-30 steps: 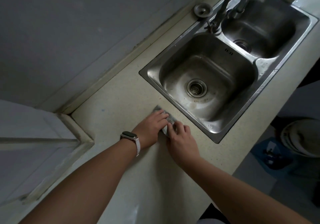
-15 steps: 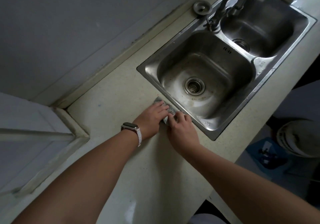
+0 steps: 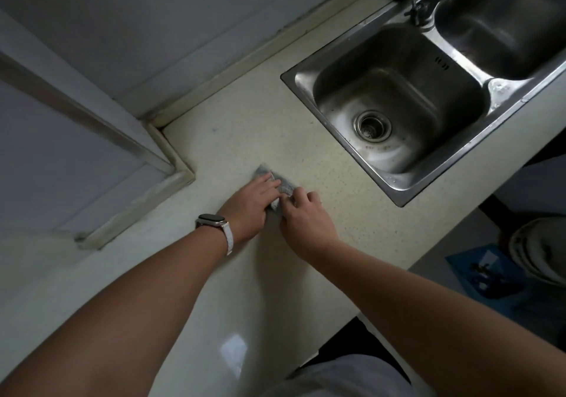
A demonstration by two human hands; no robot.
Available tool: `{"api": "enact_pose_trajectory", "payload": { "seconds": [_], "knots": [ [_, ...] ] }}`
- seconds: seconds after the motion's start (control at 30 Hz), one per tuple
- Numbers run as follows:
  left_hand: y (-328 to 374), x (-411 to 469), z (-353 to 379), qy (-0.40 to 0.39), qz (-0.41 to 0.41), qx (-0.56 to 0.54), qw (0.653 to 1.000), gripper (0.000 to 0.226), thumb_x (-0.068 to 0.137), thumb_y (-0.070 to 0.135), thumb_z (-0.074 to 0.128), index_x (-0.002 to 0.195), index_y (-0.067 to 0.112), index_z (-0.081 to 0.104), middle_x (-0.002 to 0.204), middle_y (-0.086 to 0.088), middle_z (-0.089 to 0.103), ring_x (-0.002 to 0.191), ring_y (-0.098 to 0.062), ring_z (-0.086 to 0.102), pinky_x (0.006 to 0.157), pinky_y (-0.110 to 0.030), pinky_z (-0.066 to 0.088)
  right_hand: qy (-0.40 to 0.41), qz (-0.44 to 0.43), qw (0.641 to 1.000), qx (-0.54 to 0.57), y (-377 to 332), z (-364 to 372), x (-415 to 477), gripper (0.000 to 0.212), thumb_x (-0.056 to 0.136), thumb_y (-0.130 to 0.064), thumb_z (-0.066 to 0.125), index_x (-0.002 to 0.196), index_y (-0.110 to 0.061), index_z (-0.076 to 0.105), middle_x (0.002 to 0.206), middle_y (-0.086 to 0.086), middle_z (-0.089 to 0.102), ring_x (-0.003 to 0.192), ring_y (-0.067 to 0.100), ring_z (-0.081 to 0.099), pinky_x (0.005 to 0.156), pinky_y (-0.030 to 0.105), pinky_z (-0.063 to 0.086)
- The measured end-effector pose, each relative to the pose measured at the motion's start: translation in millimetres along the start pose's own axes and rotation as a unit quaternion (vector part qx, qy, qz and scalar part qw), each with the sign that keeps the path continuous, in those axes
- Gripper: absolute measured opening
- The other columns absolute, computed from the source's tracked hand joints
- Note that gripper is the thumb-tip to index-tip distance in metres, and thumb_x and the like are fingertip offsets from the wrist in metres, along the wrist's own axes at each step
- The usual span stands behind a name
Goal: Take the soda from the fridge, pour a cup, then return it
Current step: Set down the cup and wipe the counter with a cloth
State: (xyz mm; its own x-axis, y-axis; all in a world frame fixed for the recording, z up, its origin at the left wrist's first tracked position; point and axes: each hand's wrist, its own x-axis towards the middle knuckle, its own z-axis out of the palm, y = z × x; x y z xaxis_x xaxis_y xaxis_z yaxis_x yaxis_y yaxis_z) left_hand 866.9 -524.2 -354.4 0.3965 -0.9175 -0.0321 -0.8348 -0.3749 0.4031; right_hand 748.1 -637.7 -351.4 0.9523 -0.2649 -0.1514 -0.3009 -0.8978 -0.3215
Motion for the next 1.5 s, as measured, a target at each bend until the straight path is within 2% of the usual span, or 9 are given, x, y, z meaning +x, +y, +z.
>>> {"api": "enact_pose_trajectory", "payload": {
  "seconds": [0.13,0.23,0.43,0.8,0.97,1.17,1.33,1.43,1.5],
  "knots": [
    [6,-40,5,-0.003,-0.038,-0.008,0.999,0.047,0.067,-0.007,0.048,0.109,-0.002,0.068,0.124,-0.022,0.064,0.123,-0.043,0.054,0.11,-0.046,0.03,-0.006,-0.029,1.0,-0.001,-19,7,-23,0.036,0.082,-0.02,0.061,0.115,-0.005,0.063,0.107,0.018,0.057,0.087,0.037,0.052,0.065,0.044,0.05],
    [11,-71,10,0.0,-0.047,-0.011,0.999,0.045,0.068,-0.006,0.049,0.109,-0.001,0.068,0.124,-0.022,0.064,0.123,-0.042,0.054,0.107,-0.049,0.038,-0.011,-0.04,0.999,-0.009,-35,16,-44,0.035,0.077,-0.02,0.065,0.109,-0.006,0.065,0.1,0.016,0.059,0.081,0.036,0.054,0.062,0.041,0.05],
    [14,-142,18,0.001,-0.037,0.014,0.999,0.047,0.077,0.01,0.037,0.111,0.005,0.069,0.126,-0.016,0.065,0.123,-0.035,0.056,0.109,-0.037,0.039,-0.014,-0.062,0.998,-0.011,-72,35,-93,0.038,0.073,-0.02,0.069,0.108,-0.007,0.065,0.099,0.015,0.06,0.078,0.033,0.054,0.061,0.039,0.051],
    [22,-240,20,0.001,-0.059,0.026,0.998,0.047,0.08,0.015,0.037,0.115,0.009,0.068,0.128,-0.011,0.065,0.123,-0.03,0.057,0.102,-0.042,0.048,-0.051,-0.103,0.993,-0.023,-131,58,-153,0.04,0.079,-0.023,0.062,0.115,-0.009,0.062,0.104,0.012,0.058,0.084,0.03,0.054,0.068,0.038,0.054],
    [35,-269,26,0.015,-0.077,0.018,0.997,0.042,0.078,0.019,0.047,0.112,0.01,0.07,0.118,-0.01,0.069,0.109,-0.03,0.063,0.096,-0.039,0.052,-0.046,-0.132,0.989,-0.05,-134,60,-170,0.039,0.076,-0.027,0.066,0.114,-0.019,0.063,0.105,0.004,0.062,0.091,0.024,0.058,0.075,0.034,0.052],
    [47,-269,29,0.053,-0.085,0.03,0.995,0.04,0.078,0.019,0.048,0.108,0.01,0.072,0.114,-0.008,0.071,0.107,-0.028,0.064,0.1,-0.031,0.046,-0.06,-0.159,0.984,-0.057,-125,60,-169,0.042,0.078,-0.026,0.046,0.117,-0.018,0.06,0.105,0.003,0.06,0.091,0.024,0.057,0.079,0.036,0.049],
    [48,-238,30,0.044,-0.134,0.031,0.99,0.046,0.067,0.011,0.081,0.112,0.011,0.072,0.118,-0.007,0.07,0.111,-0.028,0.065,0.103,-0.033,0.04,-0.067,-0.162,0.983,-0.057,-102,49,-144,0.043,0.082,-0.023,0.043,0.122,-0.017,0.058,0.114,0.005,0.058,0.097,0.026,0.056,0.084,0.037,0.051],
    [47,-205,30,0.046,-0.141,0.048,0.988,0.037,0.079,0.017,0.058,0.113,0.009,0.071,0.119,-0.01,0.069,0.113,-0.03,0.063,0.106,-0.036,0.037,-0.063,-0.157,0.984,-0.061,-84,39,-119,0.044,0.08,-0.023,0.043,0.122,-0.016,0.059,0.114,0.005,0.059,0.096,0.027,0.056,0.083,0.037,0.051],
    [44,-181,28,0.027,-0.157,0.036,0.987,0.044,0.081,0.019,0.044,0.113,0.007,0.07,0.12,-0.012,0.068,0.114,-0.031,0.062,0.107,-0.037,0.039,-0.058,-0.159,0.983,-0.067,-71,30,-99,0.044,0.079,-0.022,0.049,0.12,-0.016,0.061,0.112,0.006,0.059,0.094,0.027,0.057,0.081,0.037,0.051]
  ]
}}
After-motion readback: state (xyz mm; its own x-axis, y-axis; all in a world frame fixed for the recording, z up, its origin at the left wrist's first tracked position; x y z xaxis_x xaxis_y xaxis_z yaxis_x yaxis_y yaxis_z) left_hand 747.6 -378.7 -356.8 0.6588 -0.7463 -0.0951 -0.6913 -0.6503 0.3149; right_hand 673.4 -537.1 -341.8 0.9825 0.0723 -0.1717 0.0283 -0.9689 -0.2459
